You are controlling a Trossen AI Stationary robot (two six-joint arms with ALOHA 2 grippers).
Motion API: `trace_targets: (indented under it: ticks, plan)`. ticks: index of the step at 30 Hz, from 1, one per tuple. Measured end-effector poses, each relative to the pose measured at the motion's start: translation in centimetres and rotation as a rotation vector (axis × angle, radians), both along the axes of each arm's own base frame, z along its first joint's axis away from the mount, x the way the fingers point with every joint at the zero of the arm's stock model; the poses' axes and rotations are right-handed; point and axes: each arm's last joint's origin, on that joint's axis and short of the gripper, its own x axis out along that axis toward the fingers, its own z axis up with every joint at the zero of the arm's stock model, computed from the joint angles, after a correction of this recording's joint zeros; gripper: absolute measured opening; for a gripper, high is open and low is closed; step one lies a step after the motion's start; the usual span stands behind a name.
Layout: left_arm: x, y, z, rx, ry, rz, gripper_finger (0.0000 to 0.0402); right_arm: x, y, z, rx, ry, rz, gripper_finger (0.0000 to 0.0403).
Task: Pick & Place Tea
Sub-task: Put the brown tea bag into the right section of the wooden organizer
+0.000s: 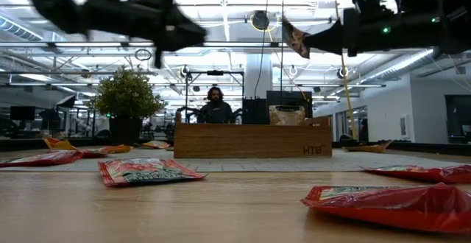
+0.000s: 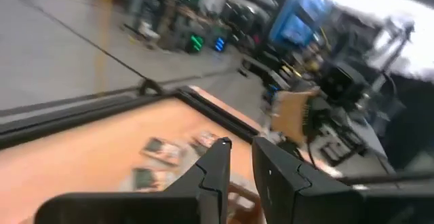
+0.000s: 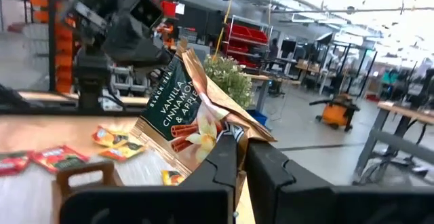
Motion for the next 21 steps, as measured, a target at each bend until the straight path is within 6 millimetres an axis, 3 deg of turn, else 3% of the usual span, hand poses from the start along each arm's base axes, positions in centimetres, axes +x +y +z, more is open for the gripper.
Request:
trace_targets:
  ticks: [5,10,15,21]
  plan:
    - [5.6,0.2,0.8,0.096,0.026,-0.116,0.0067,1.2,-0.1,-0.2,-0.069,0.065,-0.054,0.0006]
    - [9.5,0.2,0.8,0.154,0.037,-0.154,0.0067,1.4,0.0,0.1,-0.117,0.066,-0.061,0.0006]
    - [11.4,-0.6,0.7,0.238,0.067,-0.180,0.0079,1.3,0.2,0.3,-0.173,0.080,-0.107,0.0005]
    - [11.6,-1.2,0.9,0.239,0.068,-0.133,0.0146,1.3,0.3,0.5,-0.179,0.061,-0.102,0.0005]
